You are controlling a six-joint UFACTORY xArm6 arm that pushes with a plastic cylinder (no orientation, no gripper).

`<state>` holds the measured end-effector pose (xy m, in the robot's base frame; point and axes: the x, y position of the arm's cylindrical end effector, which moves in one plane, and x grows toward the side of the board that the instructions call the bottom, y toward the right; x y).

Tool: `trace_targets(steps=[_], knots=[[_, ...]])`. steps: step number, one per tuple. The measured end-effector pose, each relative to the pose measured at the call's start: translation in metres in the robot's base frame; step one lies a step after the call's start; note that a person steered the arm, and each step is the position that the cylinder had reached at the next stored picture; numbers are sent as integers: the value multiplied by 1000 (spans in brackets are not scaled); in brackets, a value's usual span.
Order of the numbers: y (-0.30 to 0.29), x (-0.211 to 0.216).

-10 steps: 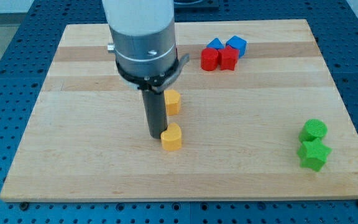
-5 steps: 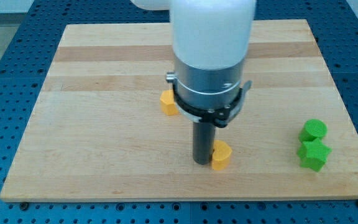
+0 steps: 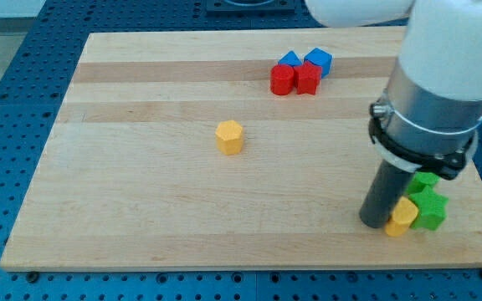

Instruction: Push yellow heart to the left of green star

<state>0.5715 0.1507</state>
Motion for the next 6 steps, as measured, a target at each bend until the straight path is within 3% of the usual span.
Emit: trace_targets(steps=[4, 6], knots=[[3, 0], [-87, -23]])
